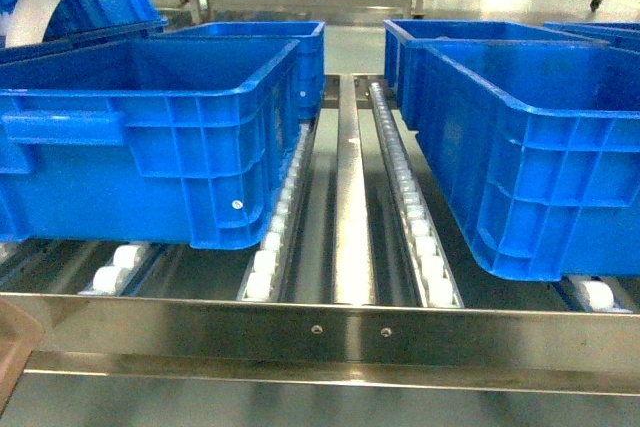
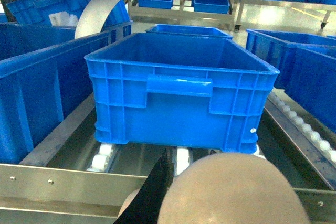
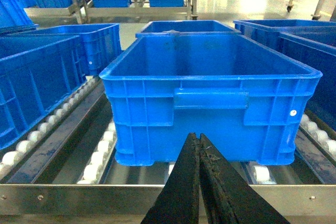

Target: Place part in tray to right shelf

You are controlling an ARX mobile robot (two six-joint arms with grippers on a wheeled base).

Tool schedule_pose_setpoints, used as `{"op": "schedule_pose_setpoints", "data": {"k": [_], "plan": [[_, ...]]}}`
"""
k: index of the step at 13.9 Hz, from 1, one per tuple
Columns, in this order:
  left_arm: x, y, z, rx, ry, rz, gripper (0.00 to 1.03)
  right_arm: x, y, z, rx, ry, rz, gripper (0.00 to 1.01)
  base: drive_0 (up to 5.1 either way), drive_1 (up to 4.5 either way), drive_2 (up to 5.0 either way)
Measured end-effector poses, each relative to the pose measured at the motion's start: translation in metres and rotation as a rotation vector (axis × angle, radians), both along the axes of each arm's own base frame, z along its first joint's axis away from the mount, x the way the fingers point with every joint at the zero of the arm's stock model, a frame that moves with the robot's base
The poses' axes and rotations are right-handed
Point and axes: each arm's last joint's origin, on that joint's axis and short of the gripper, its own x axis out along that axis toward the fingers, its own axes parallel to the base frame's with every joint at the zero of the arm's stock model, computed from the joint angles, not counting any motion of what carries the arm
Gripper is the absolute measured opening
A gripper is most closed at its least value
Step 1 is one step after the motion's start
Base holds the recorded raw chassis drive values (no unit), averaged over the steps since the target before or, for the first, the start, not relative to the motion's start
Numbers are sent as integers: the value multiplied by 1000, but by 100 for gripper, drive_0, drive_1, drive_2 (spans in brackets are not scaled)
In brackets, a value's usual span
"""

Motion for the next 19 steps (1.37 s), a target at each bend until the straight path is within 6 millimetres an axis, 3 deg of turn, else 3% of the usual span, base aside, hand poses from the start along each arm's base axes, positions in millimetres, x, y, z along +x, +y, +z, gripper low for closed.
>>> {"op": "schedule_pose_setpoints", "data": {"k": [6, 8, 19], "plan": [[-1, 0, -8, 0, -16, -5, 14, -7, 0, -11, 1, -12, 0, 2, 0, 0, 0], [-1, 0, -15, 0, -27, -2, 14, -18, 0, -14, 1, -3, -1, 2, 0, 0, 0], [-2, 0, -14, 6, -32, -7, 14, -18, 0, -14, 1, -10, 0, 2, 0, 0, 0]]}}
